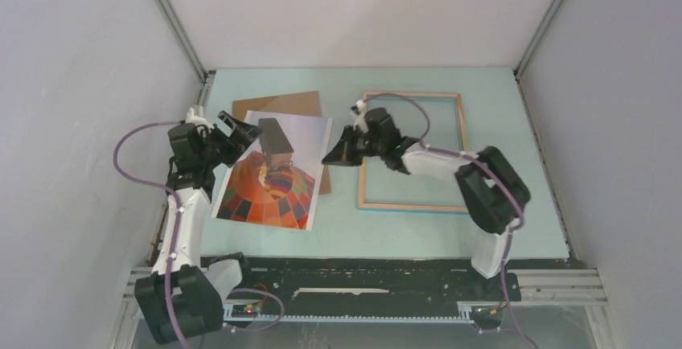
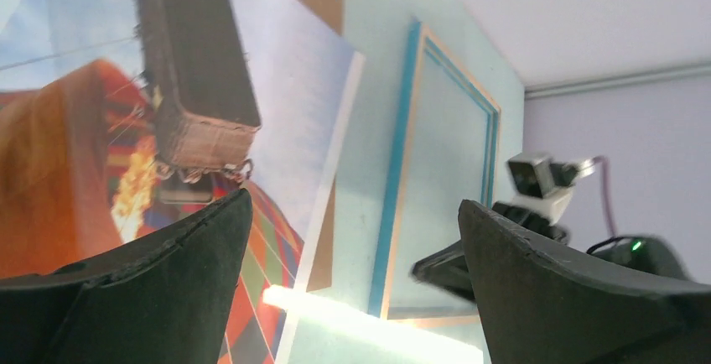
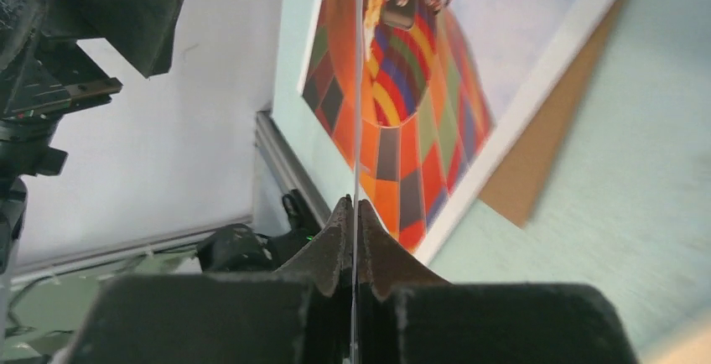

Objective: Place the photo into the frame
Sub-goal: Pick up the photo frame item at the center of the board.

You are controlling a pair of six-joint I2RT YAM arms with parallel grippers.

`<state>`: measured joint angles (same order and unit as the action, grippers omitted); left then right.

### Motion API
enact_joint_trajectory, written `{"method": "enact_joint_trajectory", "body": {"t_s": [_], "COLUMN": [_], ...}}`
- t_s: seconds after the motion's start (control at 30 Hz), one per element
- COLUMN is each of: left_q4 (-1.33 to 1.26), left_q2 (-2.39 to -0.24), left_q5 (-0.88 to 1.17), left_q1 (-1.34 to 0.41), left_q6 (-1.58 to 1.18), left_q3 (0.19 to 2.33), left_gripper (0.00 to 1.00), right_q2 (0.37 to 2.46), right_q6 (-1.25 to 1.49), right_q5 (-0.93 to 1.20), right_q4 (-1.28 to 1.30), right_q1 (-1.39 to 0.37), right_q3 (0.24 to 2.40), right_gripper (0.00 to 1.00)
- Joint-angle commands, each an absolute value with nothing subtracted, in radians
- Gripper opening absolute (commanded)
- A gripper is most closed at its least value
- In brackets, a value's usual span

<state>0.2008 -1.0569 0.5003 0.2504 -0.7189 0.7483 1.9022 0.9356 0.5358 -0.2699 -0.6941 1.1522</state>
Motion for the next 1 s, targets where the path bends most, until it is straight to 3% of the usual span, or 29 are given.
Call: {"method": "enact_joint_trajectory", "body": {"t_s": [0.0, 0.1, 0.3, 0.37, 0.6, 0.97], "left_q4": [0.173, 0.175, 0.204, 0.216, 0.206, 0.198], "left_q2": [-1.016, -1.012, -1.006, -1.004, -0.982, -0.958], "left_q5": [0.546, 0.593, 0.585, 0.578, 0.644, 0.657], "left_q1": [0.187, 0.103, 0.008, -0.028, -0.070, -0.123], "left_q6": [-0.649, -0.623, -0.611, -0.613, -0.632, -0.648], "left_q3": [0.790, 0.817, 0.827, 0.827, 0.832, 0.825], "left_gripper": [1.00, 1.00, 1.00, 1.00, 1.00, 1.00], "right_q2": [1.709, 1.613, 1.481, 1.438, 1.486, 1.566], "right_q6": [0.627, 0.523, 0.277, 0.225, 0.170, 0.099], "right_q5": [0.581, 0.585, 0.893, 0.857, 0.914, 1.002], "right_q4": [0.092, 0.240, 0.282, 0.341, 0.461, 0.420], "right_q1": [-0.577, -0.480, -0.286, -0.233, 0.106, 0.267], "right_q3": [1.178, 1.127, 0.961, 0.942, 0.899, 0.880], "right_gripper": [0.00, 0.00, 0.00, 0.00, 0.00, 0.00]}}
